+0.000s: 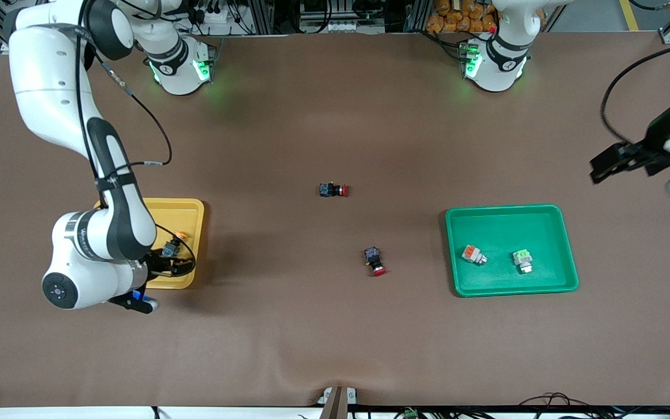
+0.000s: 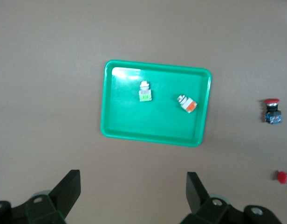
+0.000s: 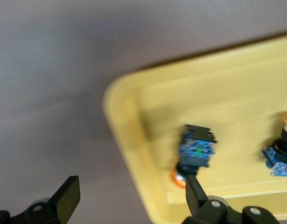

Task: Place green and yellow buttons in trays
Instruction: 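Lower the blue button into the yellow tray while the left gripper withdraws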

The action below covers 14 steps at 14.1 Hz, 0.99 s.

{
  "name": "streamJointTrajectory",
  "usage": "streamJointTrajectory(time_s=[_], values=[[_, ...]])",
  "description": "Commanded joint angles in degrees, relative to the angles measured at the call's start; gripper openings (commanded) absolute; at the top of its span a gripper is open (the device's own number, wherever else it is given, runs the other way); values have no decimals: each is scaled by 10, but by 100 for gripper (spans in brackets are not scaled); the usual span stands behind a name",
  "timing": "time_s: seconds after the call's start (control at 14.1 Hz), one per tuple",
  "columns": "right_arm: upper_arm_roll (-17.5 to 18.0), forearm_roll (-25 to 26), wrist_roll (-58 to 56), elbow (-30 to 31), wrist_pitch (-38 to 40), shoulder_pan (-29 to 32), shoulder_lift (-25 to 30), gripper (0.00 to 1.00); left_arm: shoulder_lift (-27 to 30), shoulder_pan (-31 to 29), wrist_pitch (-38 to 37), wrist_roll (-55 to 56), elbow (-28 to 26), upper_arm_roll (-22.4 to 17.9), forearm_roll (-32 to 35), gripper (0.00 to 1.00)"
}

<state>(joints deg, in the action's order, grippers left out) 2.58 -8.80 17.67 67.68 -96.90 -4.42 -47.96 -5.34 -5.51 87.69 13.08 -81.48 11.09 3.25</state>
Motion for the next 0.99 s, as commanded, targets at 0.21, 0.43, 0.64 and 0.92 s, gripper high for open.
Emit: streamJointTrajectory(time_s=[0.21,0.43,0.64,0.92], values=[[-7,6,3,-126,21,-3,15,100,67,75,-18,-51,-62,-109,-27,100],[-8,13,37,-127,29,-7,47,100,96,74,-18,-50,-101,-108,-27,100],[1,-21,41,-126,114,28,81,100,94,74,-21,-50,-101,-107,-27,100],[-2,-14,35,-128,122,42,148,100,87,71,-16,-52,-109,-108,-22,100]])
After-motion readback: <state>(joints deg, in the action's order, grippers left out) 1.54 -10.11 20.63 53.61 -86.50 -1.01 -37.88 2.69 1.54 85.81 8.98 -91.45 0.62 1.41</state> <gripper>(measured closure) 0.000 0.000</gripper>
